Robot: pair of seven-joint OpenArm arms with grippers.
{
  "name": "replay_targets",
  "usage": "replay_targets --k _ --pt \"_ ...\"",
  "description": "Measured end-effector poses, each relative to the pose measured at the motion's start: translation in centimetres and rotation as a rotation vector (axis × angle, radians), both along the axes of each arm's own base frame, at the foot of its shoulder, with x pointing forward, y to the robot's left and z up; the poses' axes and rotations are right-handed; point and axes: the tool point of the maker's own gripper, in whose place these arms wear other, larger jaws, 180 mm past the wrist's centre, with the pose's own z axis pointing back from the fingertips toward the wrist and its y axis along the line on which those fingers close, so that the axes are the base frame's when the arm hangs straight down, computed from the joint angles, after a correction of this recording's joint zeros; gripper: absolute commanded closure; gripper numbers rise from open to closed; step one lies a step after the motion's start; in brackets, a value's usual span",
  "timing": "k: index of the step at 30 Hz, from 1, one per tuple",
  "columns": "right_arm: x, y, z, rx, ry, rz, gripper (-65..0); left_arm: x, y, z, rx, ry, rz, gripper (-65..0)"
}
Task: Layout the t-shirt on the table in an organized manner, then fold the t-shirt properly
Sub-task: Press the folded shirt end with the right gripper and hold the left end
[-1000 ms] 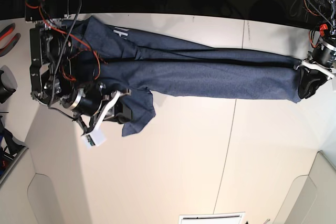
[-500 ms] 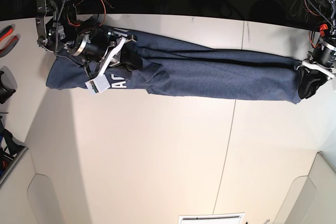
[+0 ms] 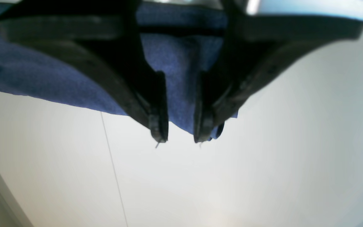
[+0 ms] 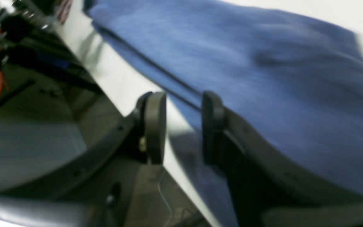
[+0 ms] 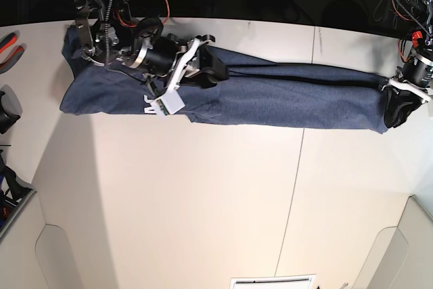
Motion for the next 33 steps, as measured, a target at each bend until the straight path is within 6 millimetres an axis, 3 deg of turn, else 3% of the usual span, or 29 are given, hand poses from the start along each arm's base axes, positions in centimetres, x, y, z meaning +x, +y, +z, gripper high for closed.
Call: replay_targets --k 5,9,14,18,20,21,23,26,29,33 --pt "-1.1 2.2 0.3 0.013 -0.008 0.059 -19.1 0.0 0.0 0.0 0.0 0.0 0.0 -17.7" --pt "-0.7 1.7 0.1 -0.006 -0.016 0.047 -19.1 0.0 0.0 0.0 0.0 0.0 0.0 -17.7" --pt "2.1 -1.9 1.1 -0.056 -0.085 -0.062 -19.1 -0.1 0.3 0.1 0.001 -0.004 0.011 -17.7" --pt "4.3 -5.7 2.7 -0.071 -0.125 -0.178 -19.1 -0.9 3.7 1.8 -0.001 -0.053 0.117 -18.5" --pt "4.6 -7.0 3.3 -0.048 -0.114 -0.213 -19.1 -1.5 5.6 2.7 -0.005 -0.071 0.168 -27.0" --pt "4.6 -7.6 3.4 -0.036 -0.104 -0.228 -19.1 -1.8 5.9 2.3 -0.007 -0.027 0.164 -31.0" --pt "4.7 -8.5 3.5 -0.024 -0.099 -0.252 -19.0 -2.2 5.8 1.0 -0.016 0.069 0.136 -34.9" --pt "4.4 -9.0 3.4 -0.019 -0.091 -0.261 -19.0 -2.7 4.7 -0.5 -0.052 0.143 0.109 -34.9" --pt "4.3 -9.0 3.2 -0.024 -0.084 -0.256 -19.0 -3.0 4.2 -0.9 -0.126 0.163 0.107 -34.9" --pt "4.1 -8.8 3.2 -0.023 -0.076 -0.25 -19.0 -2.8 2.0 -2.0 -0.284 0.263 0.041 -34.9"
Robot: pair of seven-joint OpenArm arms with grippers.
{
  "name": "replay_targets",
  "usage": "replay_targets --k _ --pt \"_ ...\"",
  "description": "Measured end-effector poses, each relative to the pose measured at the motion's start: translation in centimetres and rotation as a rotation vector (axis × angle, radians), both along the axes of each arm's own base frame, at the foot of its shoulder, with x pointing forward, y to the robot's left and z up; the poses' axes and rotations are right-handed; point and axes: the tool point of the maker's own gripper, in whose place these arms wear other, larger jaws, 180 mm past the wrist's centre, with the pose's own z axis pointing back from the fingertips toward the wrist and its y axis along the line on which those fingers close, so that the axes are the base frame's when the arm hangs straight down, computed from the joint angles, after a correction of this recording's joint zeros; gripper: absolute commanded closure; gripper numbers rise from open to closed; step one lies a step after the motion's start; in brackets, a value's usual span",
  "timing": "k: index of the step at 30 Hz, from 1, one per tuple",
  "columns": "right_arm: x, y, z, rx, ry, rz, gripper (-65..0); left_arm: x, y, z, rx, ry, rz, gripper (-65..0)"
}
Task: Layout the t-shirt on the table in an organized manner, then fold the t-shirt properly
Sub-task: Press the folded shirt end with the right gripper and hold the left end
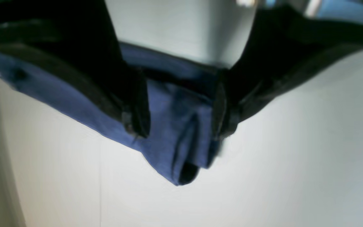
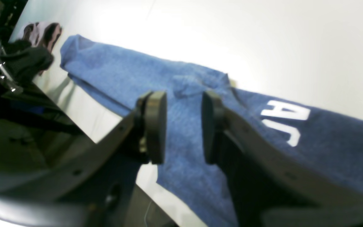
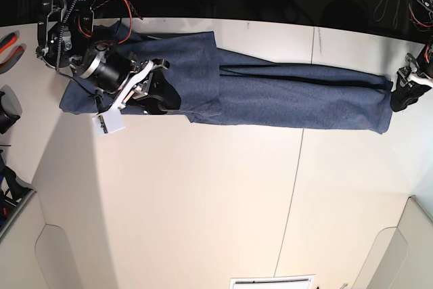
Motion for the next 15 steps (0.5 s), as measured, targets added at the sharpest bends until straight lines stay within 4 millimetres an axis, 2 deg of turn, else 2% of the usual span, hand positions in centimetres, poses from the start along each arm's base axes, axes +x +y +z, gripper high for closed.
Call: replay_targets --k 2,4,6,10,15 --pt "0.0 0.0 0.0 0.0 0.0 0.0 -19.0 0.8 -0.8 0.3 -0.074 -0.016 -0.009 -34.9" --pt "0.0 0.0 0.0 0.003 0.0 0.0 -19.1 1.7 -0.6 0.4 -0.107 -0.036 0.01 -34.9" --pt "0.0 0.0 0.1 0.003 -0.001 0.0 -19.0 2.0 -0.5 -0.5 -0.143 -0.024 0.033 -34.9" --pt "0.0 0.0 0.1 0.005 0.0 0.001 -19.0 1.2 0.1 -3.5 -0.185 0.051 0.084 -35.0" --pt "0.0 0.0 0.1 0.005 0.0 0.001 -19.0 0.5 3.0 -4.1 -0.106 0.051 0.154 -36.1"
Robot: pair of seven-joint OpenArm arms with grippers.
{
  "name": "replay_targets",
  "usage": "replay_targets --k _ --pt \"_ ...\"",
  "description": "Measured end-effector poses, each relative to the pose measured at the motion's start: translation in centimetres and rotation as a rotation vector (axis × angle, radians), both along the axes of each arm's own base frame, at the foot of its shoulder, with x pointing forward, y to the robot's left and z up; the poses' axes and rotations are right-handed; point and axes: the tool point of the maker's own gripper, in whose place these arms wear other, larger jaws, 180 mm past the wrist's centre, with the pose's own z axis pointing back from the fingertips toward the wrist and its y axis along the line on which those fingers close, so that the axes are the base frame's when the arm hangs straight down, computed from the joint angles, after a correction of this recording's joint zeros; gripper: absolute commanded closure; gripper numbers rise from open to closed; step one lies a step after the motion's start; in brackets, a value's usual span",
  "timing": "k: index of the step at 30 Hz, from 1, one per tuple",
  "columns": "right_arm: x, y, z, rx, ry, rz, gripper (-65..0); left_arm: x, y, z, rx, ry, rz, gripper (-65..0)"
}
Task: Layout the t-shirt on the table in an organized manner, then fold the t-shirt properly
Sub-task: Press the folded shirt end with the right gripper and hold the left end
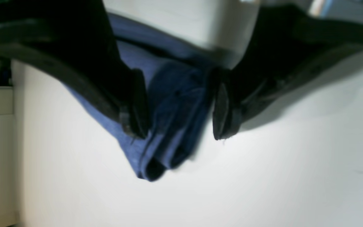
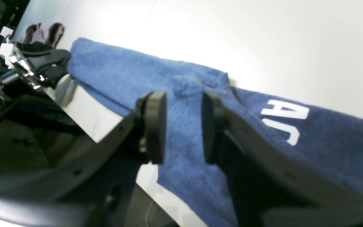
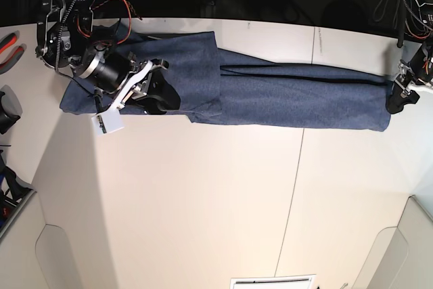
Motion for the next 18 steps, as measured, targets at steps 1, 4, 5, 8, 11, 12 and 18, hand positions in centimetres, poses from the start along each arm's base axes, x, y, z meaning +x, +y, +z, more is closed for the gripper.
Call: replay_targets --k 1,4,5,8,11,12,18 --pt "0.0 0.0 0.0 0.001 0.0 -0.001 -19.0 0.0 0.7 0.3 0.025 -0.024 0.025 -36.1" --pt "0.0 0.0 0.0 0.001 0.0 0.0 -19.1 -0.5 2.4 1.3 0.073 -0.11 0.114 -36.1" --pt "0.0 0.0 0.0 0.0 0.0 0.0 -19.0 -0.7 2.7 1.4 0.083 -0.127 0.134 -36.1" --pt "0.0 0.0 0.0 0.0 0.0 -0.001 -19.0 -1.2 2.1 0.6 0.07 -0.1 0.121 -36.2" --pt "0.0 0.0 0.0 0.001 0.0 -0.001 -19.0 -1.1 0.2 -0.8 0.03 -0.001 0.03 -45.5" --pt "0.0 0.0 0.0 0.001 0.0 -0.001 -19.1 -0.9 0.0 -0.7 0.014 -0.008 0.031 -47.6" --pt "0.0 0.0 0.0 0.0 0.0 0.0 -19.0 -0.9 0.4 -0.2 0.004 -0.032 0.049 -47.6"
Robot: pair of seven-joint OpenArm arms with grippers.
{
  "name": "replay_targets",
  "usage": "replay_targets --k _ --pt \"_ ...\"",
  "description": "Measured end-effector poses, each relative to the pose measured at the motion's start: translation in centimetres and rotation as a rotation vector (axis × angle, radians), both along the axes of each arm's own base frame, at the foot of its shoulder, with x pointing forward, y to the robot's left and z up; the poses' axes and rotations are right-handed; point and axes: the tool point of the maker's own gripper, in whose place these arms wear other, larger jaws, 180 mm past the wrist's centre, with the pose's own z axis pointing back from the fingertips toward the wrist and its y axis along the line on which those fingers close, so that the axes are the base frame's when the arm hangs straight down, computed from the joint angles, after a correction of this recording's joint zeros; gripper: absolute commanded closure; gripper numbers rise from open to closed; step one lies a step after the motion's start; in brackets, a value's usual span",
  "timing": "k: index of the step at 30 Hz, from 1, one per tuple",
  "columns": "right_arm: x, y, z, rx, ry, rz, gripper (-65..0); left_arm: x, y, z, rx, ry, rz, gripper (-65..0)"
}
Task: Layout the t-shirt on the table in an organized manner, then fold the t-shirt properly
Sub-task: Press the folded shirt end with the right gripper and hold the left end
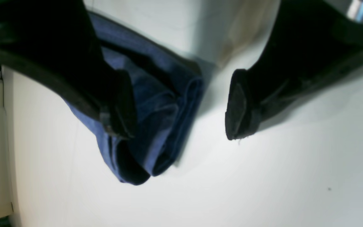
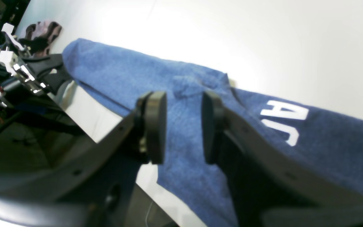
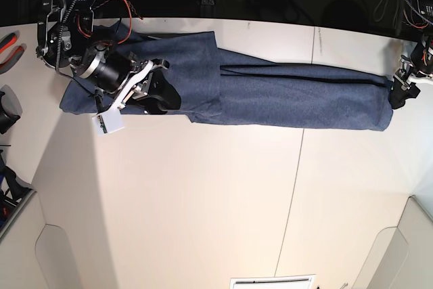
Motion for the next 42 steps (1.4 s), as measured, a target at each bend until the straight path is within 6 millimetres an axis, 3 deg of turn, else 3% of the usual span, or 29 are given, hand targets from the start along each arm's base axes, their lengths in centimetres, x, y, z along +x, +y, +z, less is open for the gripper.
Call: replay_targets --k 6,21,34,42 --pt "0.0 0.0 0.0 0.0 0.0 0.0 -19.0 0.9 0.2 2.0 -0.114 -0.099 0.043 -47.5" --pt "0.0 0.0 0.0 0.0 0.0 0.0 -19.0 0.3 -1.5 0.3 -0.126 -0.041 0.008 -47.5" --pt "0.0 0.0 0.0 0.0 0.0 0.0 -19.0 1.5 -6.2 -1.3 -0.174 -0.034 -0.077 -47.5" --pt "0.0 0.0 0.0 -0.001 0.0 0.0 -19.0 1.6 -6.3 -1.3 -0.172 -0.041 -0.076 -47.1"
